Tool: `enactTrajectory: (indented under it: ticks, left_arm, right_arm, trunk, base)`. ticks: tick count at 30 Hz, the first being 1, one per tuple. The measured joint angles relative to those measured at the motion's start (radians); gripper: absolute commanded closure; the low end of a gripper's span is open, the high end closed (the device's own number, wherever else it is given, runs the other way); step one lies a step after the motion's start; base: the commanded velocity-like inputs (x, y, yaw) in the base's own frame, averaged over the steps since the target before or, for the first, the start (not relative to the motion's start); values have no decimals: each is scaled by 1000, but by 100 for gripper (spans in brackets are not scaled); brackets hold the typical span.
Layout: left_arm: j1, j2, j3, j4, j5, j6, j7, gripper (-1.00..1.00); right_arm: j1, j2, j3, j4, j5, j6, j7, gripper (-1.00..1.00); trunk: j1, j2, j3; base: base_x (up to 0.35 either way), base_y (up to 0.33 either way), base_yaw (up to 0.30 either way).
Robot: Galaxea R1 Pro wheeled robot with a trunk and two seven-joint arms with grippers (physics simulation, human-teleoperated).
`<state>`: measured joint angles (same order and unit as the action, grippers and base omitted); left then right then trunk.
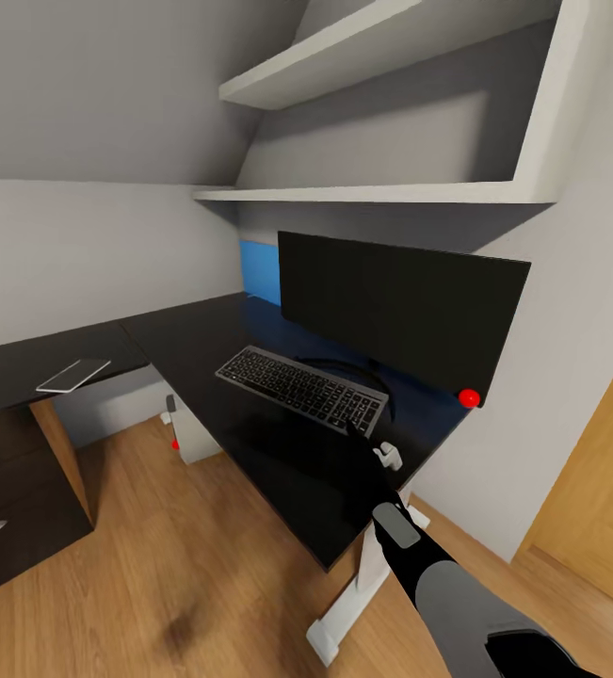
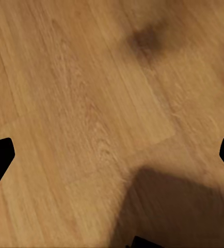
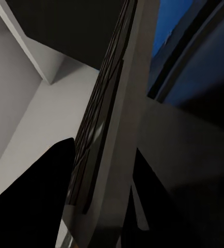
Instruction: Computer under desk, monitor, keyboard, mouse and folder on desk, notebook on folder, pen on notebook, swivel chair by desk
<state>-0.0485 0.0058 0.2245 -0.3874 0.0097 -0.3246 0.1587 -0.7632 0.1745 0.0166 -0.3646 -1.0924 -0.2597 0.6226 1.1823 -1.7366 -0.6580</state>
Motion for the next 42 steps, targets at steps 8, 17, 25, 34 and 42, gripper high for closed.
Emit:
enactTrajectory:
  ticks: [8,17,25,34,42]
  left_arm:
    - [0,0,0,0,1,-2,0,-100]
    - [0,0,0,0,1,-3,0,-100]
    - [0,0,0,-1,2,-3,0,-100]
    - [0,0,1,-2,2,-3,0,-100]
    - [0,0,0,-2,1,-3,0,-100]
  right_arm:
    - [0,0,1,21,-4,0,-1,100]
    - [0,0,2,37,-5,-7,-35,100]
    - [0,0,2,31,-1,-15,-125,100]
    - [0,0,1,29,-2,-15,-130,100]
    - [0,0,1,18,0,-15,-158,100]
  trunk:
    - [0,0,0]
    - [0,0,0]
    - [-1,0,0]
    - [-1,0,0]
    - [0,0,0]
  base:
    - [0,0,0]
    - [0,0,0]
    - [77,61,0]
    - [231,195,0]
    - [70,55,0]
